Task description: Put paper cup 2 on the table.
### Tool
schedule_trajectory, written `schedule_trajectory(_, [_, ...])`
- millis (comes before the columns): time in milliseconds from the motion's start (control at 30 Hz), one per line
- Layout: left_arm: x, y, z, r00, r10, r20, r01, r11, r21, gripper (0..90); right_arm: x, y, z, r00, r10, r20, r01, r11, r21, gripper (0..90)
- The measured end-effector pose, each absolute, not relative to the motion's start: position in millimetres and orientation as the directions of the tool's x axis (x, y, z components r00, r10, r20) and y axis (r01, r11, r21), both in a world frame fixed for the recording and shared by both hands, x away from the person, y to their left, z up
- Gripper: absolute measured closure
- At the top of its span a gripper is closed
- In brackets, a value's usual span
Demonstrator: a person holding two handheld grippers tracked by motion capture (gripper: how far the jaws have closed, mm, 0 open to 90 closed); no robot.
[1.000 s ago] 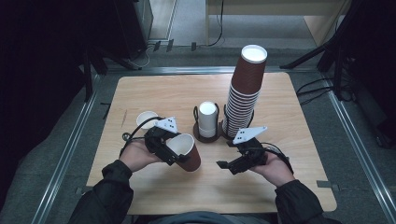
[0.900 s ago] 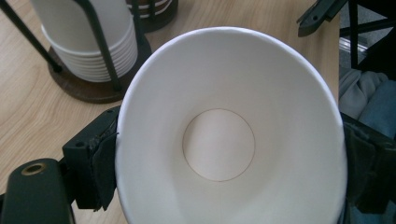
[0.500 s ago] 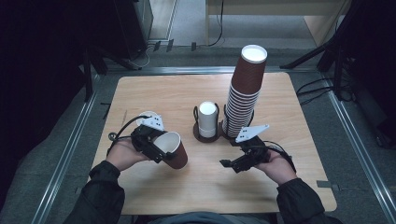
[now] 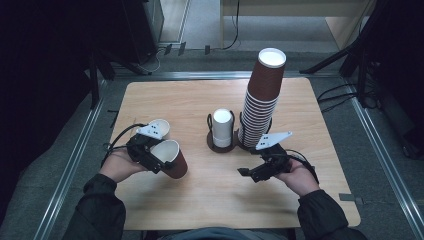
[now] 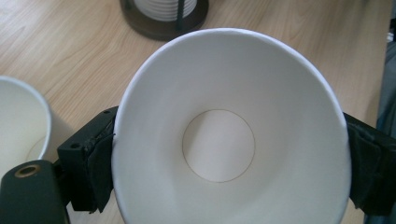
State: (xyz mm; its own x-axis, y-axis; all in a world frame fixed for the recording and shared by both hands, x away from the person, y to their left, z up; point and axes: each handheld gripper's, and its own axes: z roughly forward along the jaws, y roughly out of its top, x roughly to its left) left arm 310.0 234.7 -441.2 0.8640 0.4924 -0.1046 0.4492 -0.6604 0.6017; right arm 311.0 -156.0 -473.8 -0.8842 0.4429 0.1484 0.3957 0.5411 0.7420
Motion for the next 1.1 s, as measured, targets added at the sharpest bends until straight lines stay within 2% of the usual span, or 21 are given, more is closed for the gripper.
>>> schedule_trajectory(400, [312,254,-448,0.821,0.565,-0.079,0.509,-0.664,0.547,7.3,312,-155,-476,-0.888,0.439,0.139,0.389,0.553,0.737,15.3])
schedule_trajectory(767, [314,266,-452,0.776,0.630,-0.038,0.545,-0.639,0.543,6.1,313,-157,-474,-0.884,0.448,0.137,0.391,0.545,0.741,15.3])
schedule_trajectory(1100, [315,265,-456,0.773,0.634,-0.034,0.547,-0.639,0.541,4.5,313,-157,-475,-0.885,0.445,0.136,0.389,0.549,0.740,15.3])
